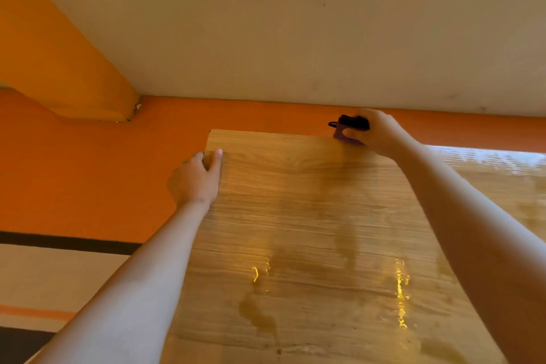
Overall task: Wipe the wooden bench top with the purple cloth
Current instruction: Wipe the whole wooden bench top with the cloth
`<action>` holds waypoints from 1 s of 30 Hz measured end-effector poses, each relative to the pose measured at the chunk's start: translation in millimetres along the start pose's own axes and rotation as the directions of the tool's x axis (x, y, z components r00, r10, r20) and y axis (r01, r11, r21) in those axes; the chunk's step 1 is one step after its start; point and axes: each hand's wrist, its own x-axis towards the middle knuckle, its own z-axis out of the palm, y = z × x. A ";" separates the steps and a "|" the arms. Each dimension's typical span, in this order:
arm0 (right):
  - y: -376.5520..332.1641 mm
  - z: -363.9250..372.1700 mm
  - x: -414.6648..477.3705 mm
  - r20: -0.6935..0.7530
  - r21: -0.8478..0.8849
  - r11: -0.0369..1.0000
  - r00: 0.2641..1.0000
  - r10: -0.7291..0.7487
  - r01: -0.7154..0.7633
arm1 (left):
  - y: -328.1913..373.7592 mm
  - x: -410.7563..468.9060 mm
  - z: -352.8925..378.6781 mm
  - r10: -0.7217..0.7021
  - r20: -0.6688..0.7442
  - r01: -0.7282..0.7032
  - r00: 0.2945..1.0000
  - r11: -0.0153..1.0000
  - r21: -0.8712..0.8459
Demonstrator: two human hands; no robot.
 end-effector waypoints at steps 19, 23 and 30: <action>-23.0 14.6 15.9 0.053 -0.014 0.991 0.990 -0.131 0.132 | -5.0 4.9 7.0 0.005 -0.024 -0.004 1.000 0.999 0.052; -17.3 9.6 12.2 0.058 0.018 0.992 0.990 -0.129 0.128 | -5.5 2.3 5.6 0.024 -0.032 -0.021 0.999 0.997 0.071; 57.1 -35.9 -18.3 -0.051 0.023 0.999 0.998 0.043 -0.042 | 0.9 -7.4 -0.3 -0.029 -0.072 0.025 0.997 0.998 -0.058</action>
